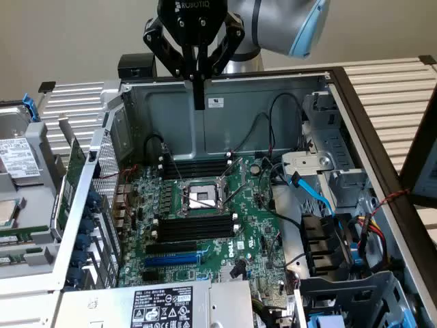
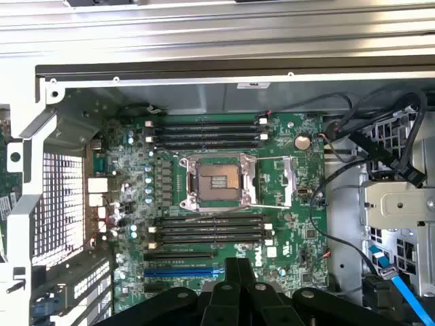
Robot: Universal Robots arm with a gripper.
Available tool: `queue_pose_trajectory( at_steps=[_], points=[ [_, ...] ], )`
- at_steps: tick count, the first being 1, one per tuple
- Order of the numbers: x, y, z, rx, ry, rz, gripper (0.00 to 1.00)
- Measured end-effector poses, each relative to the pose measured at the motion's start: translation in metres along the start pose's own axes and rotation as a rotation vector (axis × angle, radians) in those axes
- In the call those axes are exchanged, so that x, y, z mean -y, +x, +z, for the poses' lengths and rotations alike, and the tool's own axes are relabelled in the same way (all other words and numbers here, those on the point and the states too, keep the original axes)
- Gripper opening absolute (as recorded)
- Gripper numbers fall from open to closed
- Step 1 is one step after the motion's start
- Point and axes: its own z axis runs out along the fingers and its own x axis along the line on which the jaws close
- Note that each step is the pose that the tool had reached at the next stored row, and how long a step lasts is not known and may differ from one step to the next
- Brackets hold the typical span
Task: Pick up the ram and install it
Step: 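Reach for the ram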
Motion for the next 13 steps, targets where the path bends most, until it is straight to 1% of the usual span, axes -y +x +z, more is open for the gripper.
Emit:
queue_pose_trajectory(
  at_steps=[13],
  points=[
    [0.0001,0.0011,0.0000,0.0002,-0.0001,0.000,0.10]
  ],
)
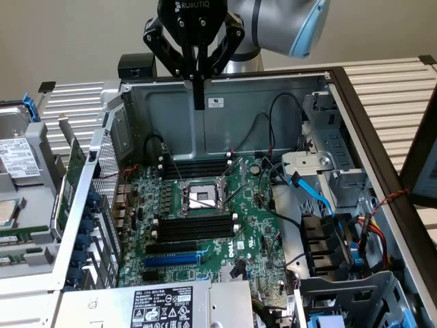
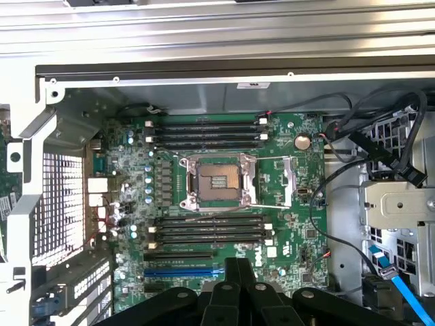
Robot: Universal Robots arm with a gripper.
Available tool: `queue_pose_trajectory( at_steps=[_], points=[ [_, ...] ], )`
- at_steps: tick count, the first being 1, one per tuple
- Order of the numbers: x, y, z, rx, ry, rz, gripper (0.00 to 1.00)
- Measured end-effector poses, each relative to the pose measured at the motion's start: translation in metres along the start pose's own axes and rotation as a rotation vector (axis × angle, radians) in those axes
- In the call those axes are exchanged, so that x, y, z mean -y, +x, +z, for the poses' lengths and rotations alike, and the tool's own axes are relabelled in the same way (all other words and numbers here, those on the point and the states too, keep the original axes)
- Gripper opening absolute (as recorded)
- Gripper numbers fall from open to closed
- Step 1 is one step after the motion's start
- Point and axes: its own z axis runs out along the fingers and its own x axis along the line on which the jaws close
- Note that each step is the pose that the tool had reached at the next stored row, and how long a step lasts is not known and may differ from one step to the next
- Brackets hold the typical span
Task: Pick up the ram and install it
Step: 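Reach for the ram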
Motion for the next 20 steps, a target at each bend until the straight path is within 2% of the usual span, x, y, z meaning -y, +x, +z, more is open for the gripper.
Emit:
queue_pose_trajectory(
  at_steps=[12,20],
  points=[
    [0.0040,0.050,-0.0012,0.0096,-0.0007,0.000,0.10],
    [0.0069,0.086,-0.0020,0.0102,-0.0006,0.000,0.10]
  ],
)
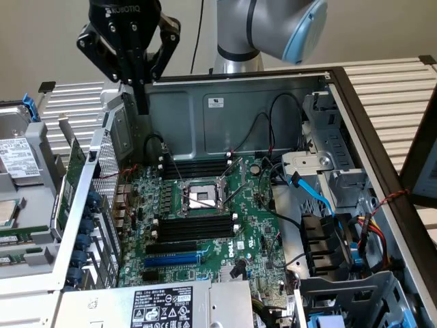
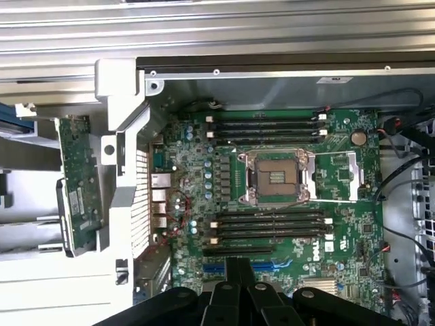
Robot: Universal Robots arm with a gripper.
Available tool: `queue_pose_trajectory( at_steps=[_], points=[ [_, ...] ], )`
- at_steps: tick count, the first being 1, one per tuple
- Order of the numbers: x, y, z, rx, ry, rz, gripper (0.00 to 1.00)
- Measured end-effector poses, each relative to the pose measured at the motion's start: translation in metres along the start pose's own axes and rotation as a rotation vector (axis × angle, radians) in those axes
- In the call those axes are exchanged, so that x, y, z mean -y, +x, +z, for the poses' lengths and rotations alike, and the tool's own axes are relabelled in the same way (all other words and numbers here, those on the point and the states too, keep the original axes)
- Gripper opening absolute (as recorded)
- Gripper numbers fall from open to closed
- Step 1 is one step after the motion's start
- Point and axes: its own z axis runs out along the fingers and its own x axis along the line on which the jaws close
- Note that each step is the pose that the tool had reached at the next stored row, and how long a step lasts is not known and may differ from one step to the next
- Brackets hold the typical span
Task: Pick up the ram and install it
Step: 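Reach for the ram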
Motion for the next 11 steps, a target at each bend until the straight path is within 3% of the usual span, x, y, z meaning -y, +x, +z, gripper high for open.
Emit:
queue_pose_trajectory(
  at_steps=[11],
  points=[
    [0.0038,0.050,-0.0013,0.0000,0.0000,0.000,0.10]
  ],
)
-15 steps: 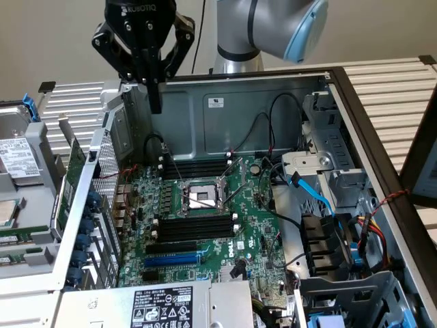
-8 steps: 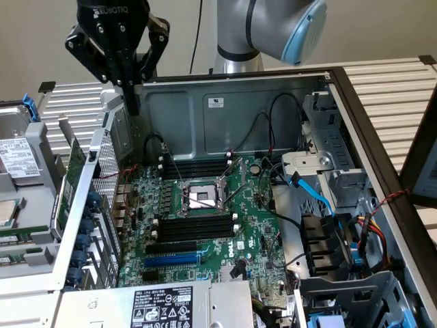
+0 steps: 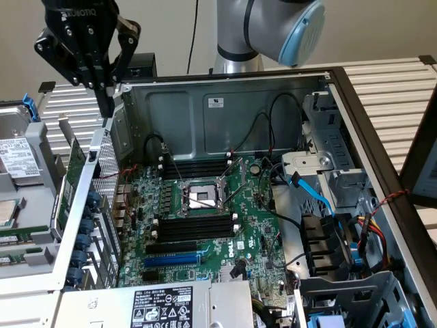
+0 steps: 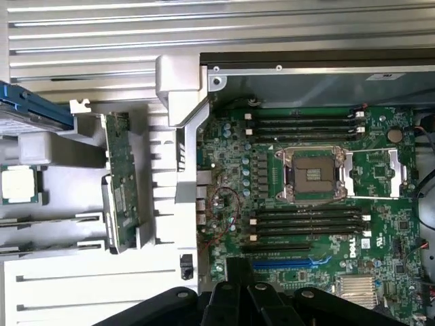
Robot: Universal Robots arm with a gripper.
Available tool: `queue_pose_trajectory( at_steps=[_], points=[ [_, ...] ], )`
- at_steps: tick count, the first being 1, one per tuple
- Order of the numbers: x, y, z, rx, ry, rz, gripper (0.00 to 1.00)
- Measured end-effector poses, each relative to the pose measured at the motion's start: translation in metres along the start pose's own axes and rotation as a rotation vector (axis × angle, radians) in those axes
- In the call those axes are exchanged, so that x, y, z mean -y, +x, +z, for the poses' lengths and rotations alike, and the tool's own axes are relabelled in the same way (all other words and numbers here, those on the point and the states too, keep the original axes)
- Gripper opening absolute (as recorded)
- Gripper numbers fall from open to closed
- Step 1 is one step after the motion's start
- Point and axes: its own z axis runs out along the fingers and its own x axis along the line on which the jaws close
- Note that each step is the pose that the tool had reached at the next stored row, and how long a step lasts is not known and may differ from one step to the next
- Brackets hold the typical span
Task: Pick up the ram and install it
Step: 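Reach for the ram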
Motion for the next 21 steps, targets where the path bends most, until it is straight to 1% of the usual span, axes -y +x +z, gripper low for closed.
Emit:
queue_pose_trajectory(
  at_steps=[7,15,21],
  points=[
    [0.0024,0.032,-0.0008,0.0000,0.0001,0.000,0.10],
    [0.0052,0.066,-0.0013,0.0000,0.0000,0.000,0.10],
    [0.0066,0.084,-0.0019,0.0000,0.0001,0.000,0.10]
  ],
)
